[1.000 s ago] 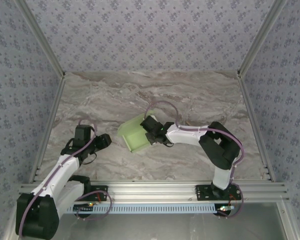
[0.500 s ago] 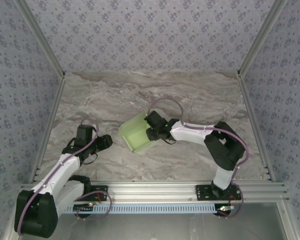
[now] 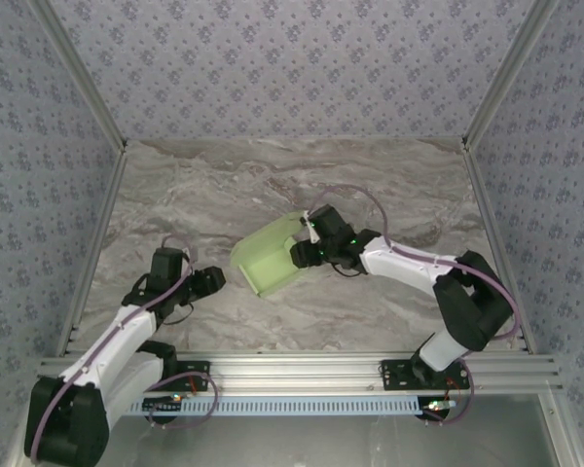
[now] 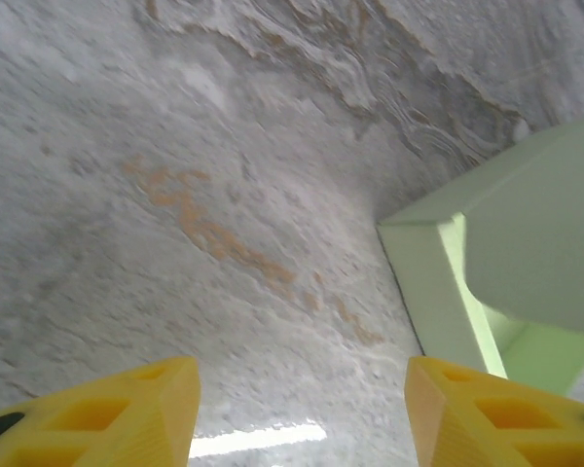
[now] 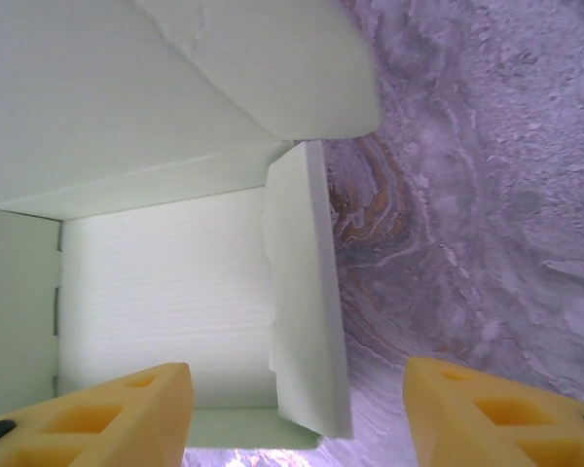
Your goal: Fold the paper box
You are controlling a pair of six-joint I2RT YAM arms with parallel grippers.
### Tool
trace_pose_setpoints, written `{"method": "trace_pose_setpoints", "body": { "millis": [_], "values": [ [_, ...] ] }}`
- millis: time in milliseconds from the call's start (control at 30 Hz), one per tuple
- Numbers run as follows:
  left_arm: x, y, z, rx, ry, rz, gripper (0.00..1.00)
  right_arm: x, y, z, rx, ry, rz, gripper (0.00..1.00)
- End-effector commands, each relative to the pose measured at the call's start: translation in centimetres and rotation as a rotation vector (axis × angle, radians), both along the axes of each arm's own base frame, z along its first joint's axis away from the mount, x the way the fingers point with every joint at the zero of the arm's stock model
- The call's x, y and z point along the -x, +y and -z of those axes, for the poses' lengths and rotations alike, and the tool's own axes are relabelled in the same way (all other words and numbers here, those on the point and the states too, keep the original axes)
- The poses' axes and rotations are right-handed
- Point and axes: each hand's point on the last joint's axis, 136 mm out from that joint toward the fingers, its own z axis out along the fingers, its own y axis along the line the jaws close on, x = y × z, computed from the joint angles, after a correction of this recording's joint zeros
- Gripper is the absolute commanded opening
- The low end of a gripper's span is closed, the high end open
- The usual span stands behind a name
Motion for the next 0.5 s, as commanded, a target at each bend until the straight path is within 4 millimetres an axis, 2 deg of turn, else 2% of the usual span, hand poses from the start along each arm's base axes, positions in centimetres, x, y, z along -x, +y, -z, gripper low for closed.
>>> {"method": "trace_pose_setpoints", "body": {
  "millis": [0,200,467],
  "values": [
    [0.9,-2.0,-1.4,0.142,-0.031,0.026,0.60,0.6,-0.1,-0.6,-0.102,0.035,-0.065,0.59],
    [0.8,-3.5,-2.9,0.258,-0.096,0.022,0.62,-0.7,-0.4,-0.3,-0.259,0.145,-0.091,0.51],
    [0.2,-5.2,-1.8,0.280,-0.037,0.077,0.61,-2.3,0.5,1.2,-0.350,0.232,-0.108,0.38]
  ]
}}
